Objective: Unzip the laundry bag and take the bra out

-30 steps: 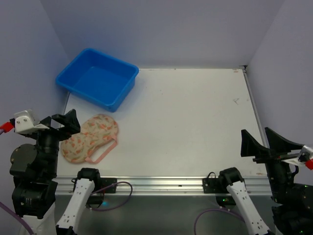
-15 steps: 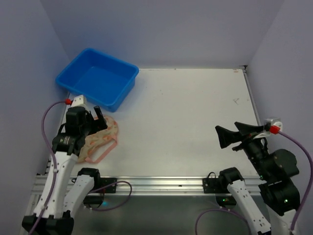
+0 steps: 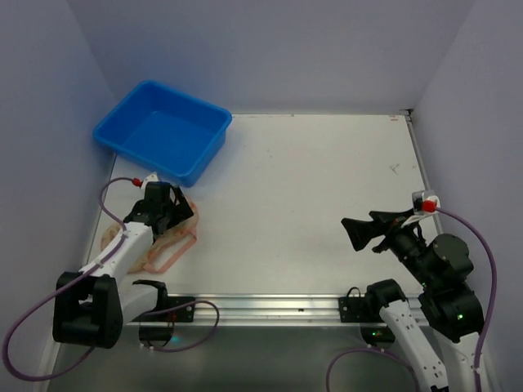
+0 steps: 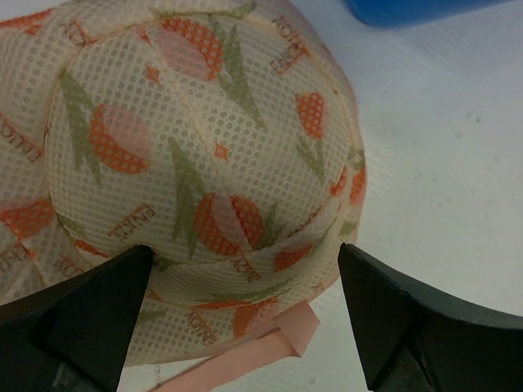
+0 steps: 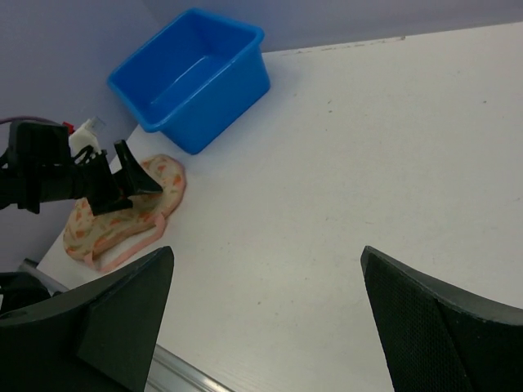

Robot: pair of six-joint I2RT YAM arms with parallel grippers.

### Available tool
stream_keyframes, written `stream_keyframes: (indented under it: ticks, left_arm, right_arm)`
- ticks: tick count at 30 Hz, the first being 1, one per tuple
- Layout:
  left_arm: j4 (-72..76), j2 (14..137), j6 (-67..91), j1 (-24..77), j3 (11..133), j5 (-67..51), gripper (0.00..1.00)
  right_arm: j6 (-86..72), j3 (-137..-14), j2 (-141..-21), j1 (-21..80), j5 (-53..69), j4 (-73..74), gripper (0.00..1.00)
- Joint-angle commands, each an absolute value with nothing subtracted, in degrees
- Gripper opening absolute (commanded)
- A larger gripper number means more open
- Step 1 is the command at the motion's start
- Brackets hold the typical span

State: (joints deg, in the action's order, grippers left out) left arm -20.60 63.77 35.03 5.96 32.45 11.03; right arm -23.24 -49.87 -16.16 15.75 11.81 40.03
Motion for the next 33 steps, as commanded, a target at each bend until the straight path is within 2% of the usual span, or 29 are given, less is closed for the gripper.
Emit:
stream_keyframes:
  ticks: [1, 7, 11, 14, 16, 20, 24, 30, 33]
  left_arm:
    - [-8.8, 66.2, 40.9, 8.4, 26.4, 12.2, 1.00]
    - [-4.0, 67.0, 48.1, 23.1, 19.4, 9.5, 0.98]
    - [1.5, 68.3, 57.9, 41.0, 17.7, 10.3, 0.98]
    - [2.9, 74.9, 59.0, 51.9, 24.8, 12.8, 0.98]
    - [2.7, 82.3, 56.4, 56.8, 34.2, 13.4, 0.99]
    - [2.5, 90.6, 51.5, 60.6, 48.1, 13.4, 1.00]
    - [-0.3, 89.5, 48.7, 60.6, 54.0, 16.2, 1.00]
    - [-14.3, 78.8, 59.1, 60.6, 46.6, 25.5, 1.00]
    - [-14.4, 74.3, 63.3, 59.7, 38.9, 25.4, 1.00]
  right_arm:
    - [-23.7, -49.3, -15.2, 15.8, 14.3, 37.9, 0.99]
    - [-23.8, -48.6, -14.3, 15.8, 14.5, 37.1, 0.99]
    - [-24.3, -47.5, -14.1, 15.8, 14.2, 36.3, 0.99]
    - [-24.8, -46.6, -14.4, 15.8, 14.2, 35.7, 0.99]
    - [-25.2, -45.6, -14.7, 15.8, 13.5, 35.4, 0.99]
    - [-25.7, -44.5, -15.7, 15.8, 12.8, 35.5, 0.99]
    - [-27.2, -43.0, -18.4, 15.8, 13.4, 35.1, 0.99]
    - [-30.6, -38.1, -30.7, 15.9, 16.6, 30.5, 0.99]
    - [-32.8, -35.0, -39.7, 17.7, 16.5, 24.7, 0.99]
